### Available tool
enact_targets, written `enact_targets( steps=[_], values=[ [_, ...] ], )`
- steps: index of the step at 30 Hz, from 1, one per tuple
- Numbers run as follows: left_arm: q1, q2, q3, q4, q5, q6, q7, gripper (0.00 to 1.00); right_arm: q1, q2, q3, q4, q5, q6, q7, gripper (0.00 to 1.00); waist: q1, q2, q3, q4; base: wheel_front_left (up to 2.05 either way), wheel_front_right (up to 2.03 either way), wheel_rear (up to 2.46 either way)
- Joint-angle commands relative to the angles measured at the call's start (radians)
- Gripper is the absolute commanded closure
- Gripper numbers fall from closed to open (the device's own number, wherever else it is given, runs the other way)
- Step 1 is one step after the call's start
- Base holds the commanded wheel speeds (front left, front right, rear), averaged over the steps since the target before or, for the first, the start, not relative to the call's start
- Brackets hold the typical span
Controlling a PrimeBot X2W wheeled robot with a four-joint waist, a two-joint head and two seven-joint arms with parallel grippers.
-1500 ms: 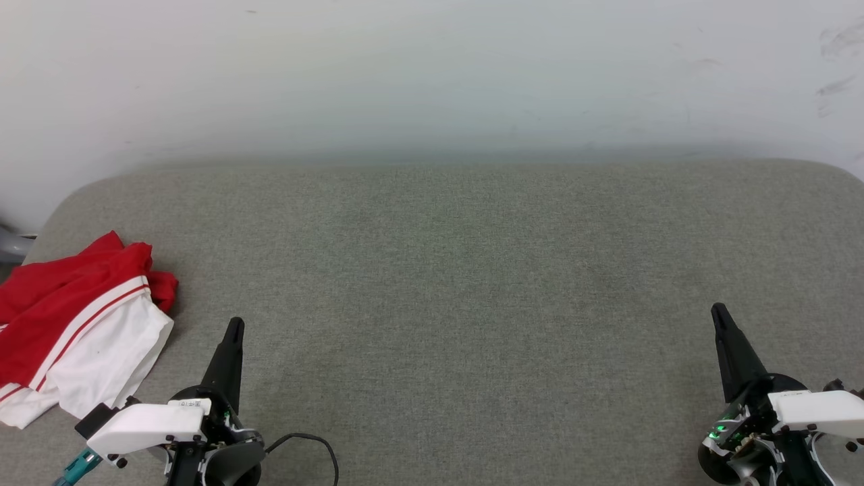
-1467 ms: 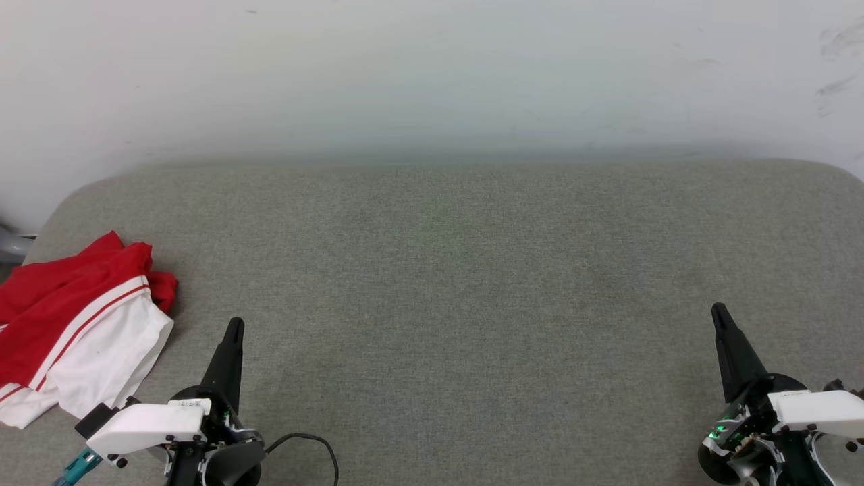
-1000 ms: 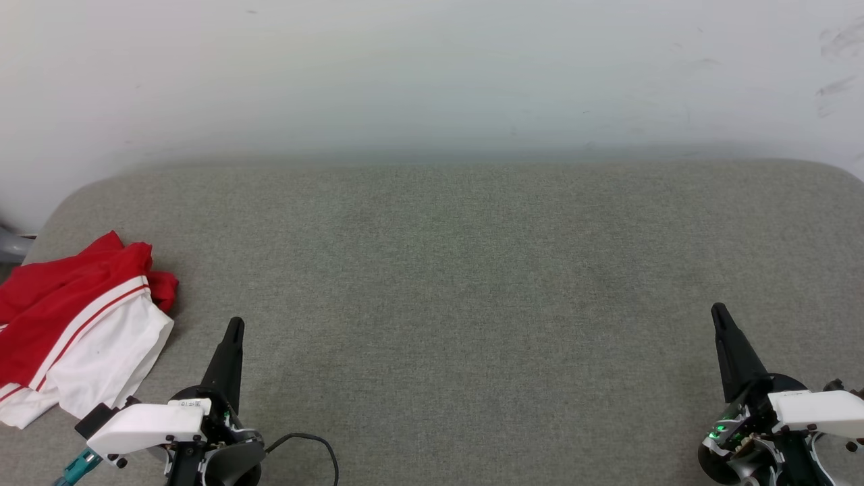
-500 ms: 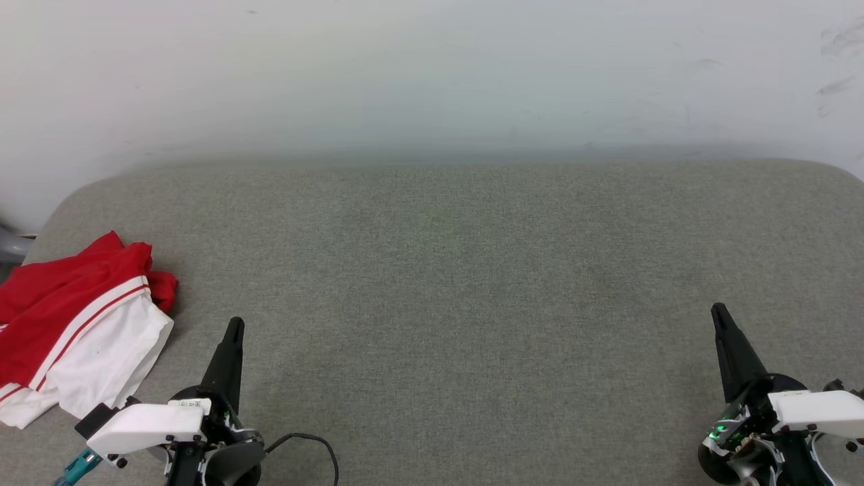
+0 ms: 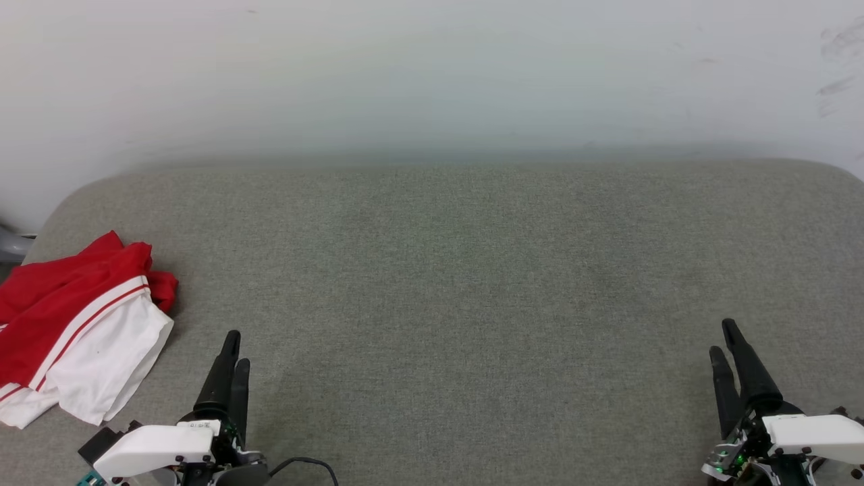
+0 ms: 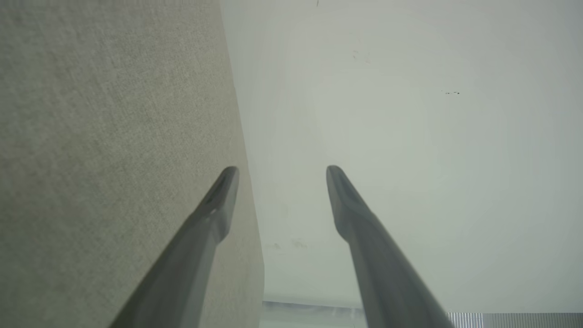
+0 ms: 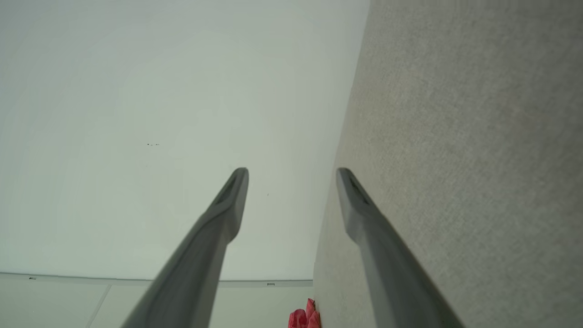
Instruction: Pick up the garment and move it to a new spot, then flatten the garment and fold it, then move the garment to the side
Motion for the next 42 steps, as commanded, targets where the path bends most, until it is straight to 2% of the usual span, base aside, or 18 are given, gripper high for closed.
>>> enact_targets(
  steps=[1,8,17,26,42],
  values=[
    [-0.018,0.002,0.001,-0.024,0.035,0.0,-0.014,0.0,-0.006,0.0,-0.006,-0.03,-0.04,0.0,-0.014,0.0,0.0,-0.0001,0.0,0.0,0.0,0.0,0.0],
    [-0.022,0.002,0.003,-0.056,0.151,0.021,-0.042,0.0,0.001,0.0,-0.011,-0.074,-0.175,0.0,-0.042,0.0,0.0,-0.0001,0.001,0.001,0.0,0.0,0.0],
    [-0.019,0.002,-0.03,-0.126,0.367,0.085,-0.084,0.0,0.013,0.0,-0.012,-0.15,-0.383,0.0,-0.085,0.0,0.0,-0.0001,0.001,0.001,0.0,0.0,0.0],
    [-0.011,0.003,-0.06,-0.158,0.532,0.133,-0.115,0.0,0.026,0.0,0.012,-0.206,-0.576,0.0,-0.116,0.0,0.0,-0.0001,0.001,0.003,0.0,0.0,0.0],
    [0.005,0.003,-0.111,-0.167,0.83,0.178,-0.17,0.0,0.063,0.0,0.048,-0.232,-0.903,0.0,-0.171,0.0,0.0,-0.0001,-0.002,0.005,0.0,0.0,0.0]
  ],
)
